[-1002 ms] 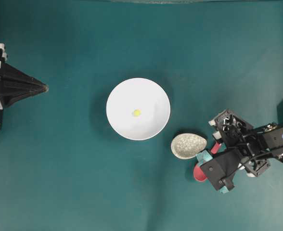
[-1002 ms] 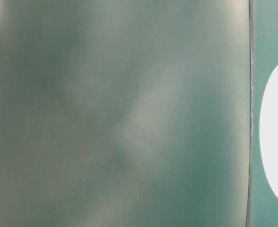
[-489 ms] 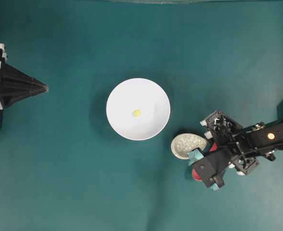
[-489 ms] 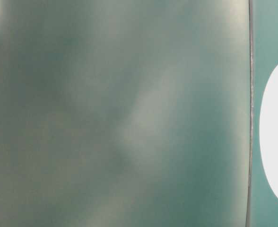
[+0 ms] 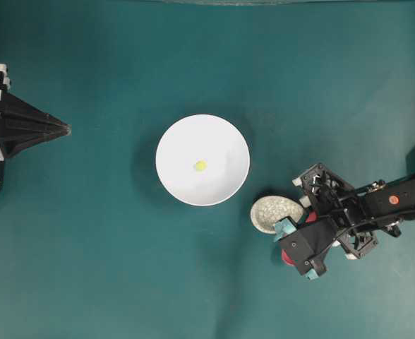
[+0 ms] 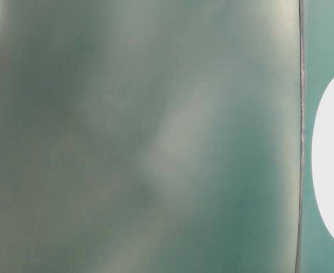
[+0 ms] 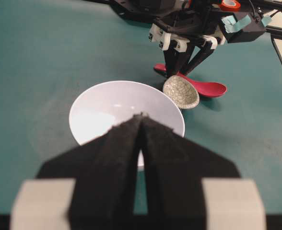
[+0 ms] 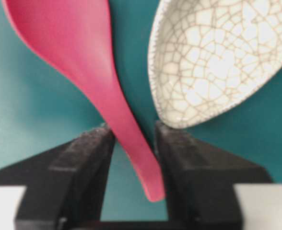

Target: Scoop the yellow hexagonal prism block from the bowl with a spoon using the right arm.

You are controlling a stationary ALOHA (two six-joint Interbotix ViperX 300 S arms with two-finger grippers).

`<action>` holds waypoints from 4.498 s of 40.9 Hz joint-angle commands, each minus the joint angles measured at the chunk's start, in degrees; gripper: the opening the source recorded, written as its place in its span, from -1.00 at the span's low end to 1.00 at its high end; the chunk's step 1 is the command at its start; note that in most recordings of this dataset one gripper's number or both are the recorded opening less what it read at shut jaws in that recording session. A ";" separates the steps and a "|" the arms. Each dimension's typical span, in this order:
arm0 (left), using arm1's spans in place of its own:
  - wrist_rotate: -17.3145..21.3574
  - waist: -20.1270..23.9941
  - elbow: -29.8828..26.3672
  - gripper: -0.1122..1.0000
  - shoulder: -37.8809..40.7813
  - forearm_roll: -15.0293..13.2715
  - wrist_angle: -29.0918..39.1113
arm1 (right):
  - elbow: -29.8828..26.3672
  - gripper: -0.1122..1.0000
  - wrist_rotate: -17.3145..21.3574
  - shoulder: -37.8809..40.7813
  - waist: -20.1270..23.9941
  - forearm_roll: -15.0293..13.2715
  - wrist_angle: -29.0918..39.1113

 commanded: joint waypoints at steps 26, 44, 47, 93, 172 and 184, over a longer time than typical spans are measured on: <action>-0.18 0.18 -1.05 -0.81 0.53 0.18 -0.18 | -1.49 -0.56 3.96 -13.54 1.23 6.86 3.78; -0.35 0.18 -1.05 -0.81 0.53 0.18 -0.18 | -1.05 -0.56 4.31 -15.91 1.85 7.03 5.98; -0.35 0.18 -1.05 -0.81 0.53 0.18 -0.18 | -1.05 -0.56 4.31 -15.82 1.76 7.03 5.98; -0.53 0.18 -0.97 -0.81 0.53 0.18 -0.18 | 1.05 -0.49 7.03 -14.59 -4.92 7.21 0.62; -0.62 0.18 -0.62 -0.81 0.53 0.18 0.62 | 30.94 0.12 12.48 -8.70 -8.70 18.63 -89.21; -0.62 0.18 -0.35 -0.81 0.53 0.18 0.62 | 31.03 0.12 12.57 -0.44 -4.92 20.13 -95.80</action>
